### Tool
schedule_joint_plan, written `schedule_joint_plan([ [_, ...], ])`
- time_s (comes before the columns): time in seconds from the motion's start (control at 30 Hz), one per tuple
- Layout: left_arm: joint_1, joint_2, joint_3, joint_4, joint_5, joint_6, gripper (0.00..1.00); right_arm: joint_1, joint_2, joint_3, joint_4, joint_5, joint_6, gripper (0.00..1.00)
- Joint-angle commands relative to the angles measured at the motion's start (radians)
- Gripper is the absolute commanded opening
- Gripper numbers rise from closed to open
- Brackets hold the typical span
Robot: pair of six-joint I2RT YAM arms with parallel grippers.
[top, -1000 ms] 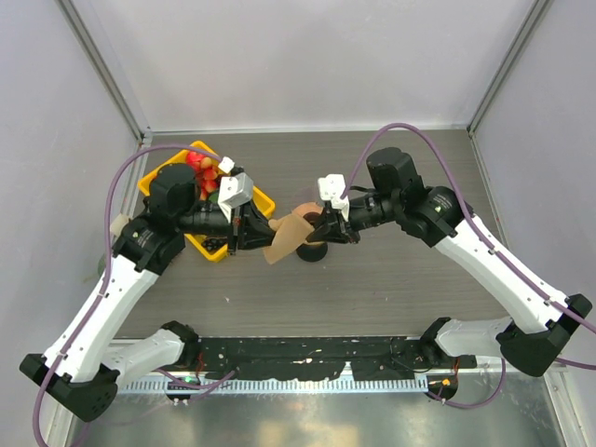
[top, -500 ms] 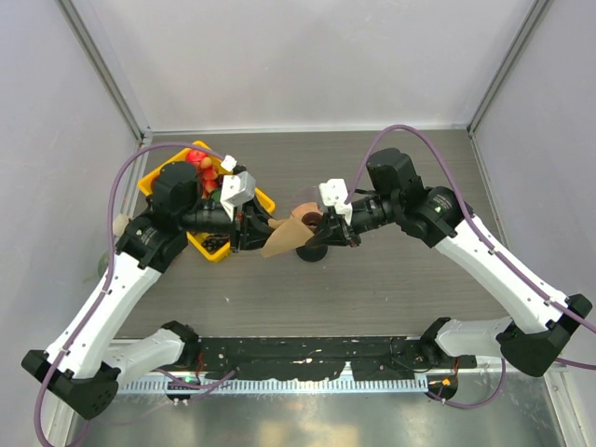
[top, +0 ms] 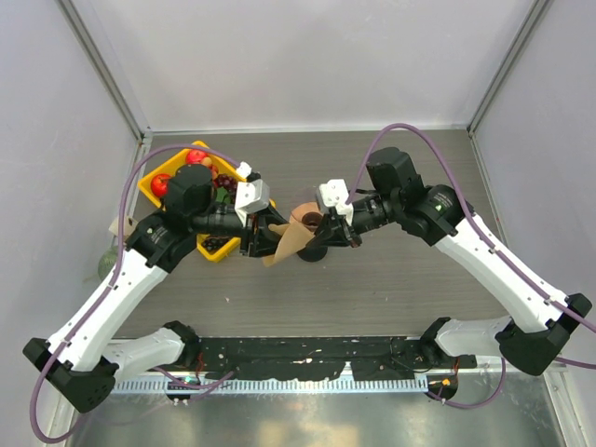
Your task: Place the coffee filter in the dripper
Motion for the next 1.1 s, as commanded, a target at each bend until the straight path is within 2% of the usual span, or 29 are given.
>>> schedule_joint_plan([
  [0.0,-0.021,0.006,0.035,0.046,-0.051,0.033,0.43,-0.002,0.001,0.040,0.030,-0.027,0.006,0.05],
  [0.17,-0.040,0.016,0.029,0.075,-0.060,0.009,0.40,-0.002,0.003,0.042,0.030,-0.038,0.003,0.05],
  [0.3,-0.037,0.010,0.018,0.079,-0.056,0.019,0.27,0.000,-0.002,0.040,0.019,-0.041,-0.012,0.05],
  [0.4,-0.038,0.010,0.001,0.156,-0.045,-0.037,0.20,0.000,0.003,0.040,0.018,-0.046,-0.009,0.05],
  [0.53,-0.043,0.036,0.018,0.181,-0.011,-0.082,0.32,0.000,0.017,0.053,0.030,-0.046,-0.003,0.05],
  [0.77,-0.047,0.029,-0.003,0.213,0.000,-0.093,0.40,-0.003,0.024,0.056,0.047,-0.041,0.028,0.05],
  [0.83,-0.047,0.032,-0.006,0.213,0.003,-0.093,0.38,-0.005,0.028,0.057,0.053,-0.040,0.035,0.05],
  [0.93,-0.051,0.041,-0.003,0.211,-0.013,-0.103,0.29,-0.003,0.023,0.059,0.081,-0.041,0.055,0.05],
  [1.07,-0.049,0.053,0.000,0.199,-0.039,-0.133,0.29,-0.005,0.011,0.057,0.088,-0.035,0.055,0.05],
])
